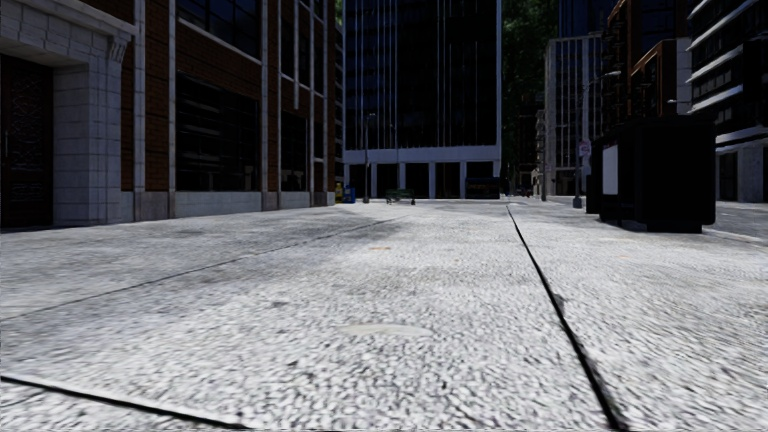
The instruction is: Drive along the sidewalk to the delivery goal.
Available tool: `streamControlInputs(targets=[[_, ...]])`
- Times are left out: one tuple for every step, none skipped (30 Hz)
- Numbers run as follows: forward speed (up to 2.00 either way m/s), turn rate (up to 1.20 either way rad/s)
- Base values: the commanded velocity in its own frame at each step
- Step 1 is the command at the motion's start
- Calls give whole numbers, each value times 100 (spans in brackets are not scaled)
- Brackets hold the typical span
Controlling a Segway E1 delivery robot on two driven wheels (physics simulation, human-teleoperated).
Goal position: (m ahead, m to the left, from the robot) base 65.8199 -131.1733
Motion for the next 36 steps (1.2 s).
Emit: streamControlInputs(targets=[[200,-71],[200,-71],[200,-71],[200,-71],[200,-71],[200,-71],[200,-71],[200,-71],[200,-71],[200,-71],[200,-70],[200,-70],[200,-63],[200,-52],[200,-3],[200,0],[200,0],[200,0],[200,0],[200,0],[200,0],[200,0],[200,0],[200,0],[200,0],[200,0],[200,0],[200,0],[200,0],[200,0],[200,0],[200,0],[200,0],[200,0],[200,0],[200,0]])
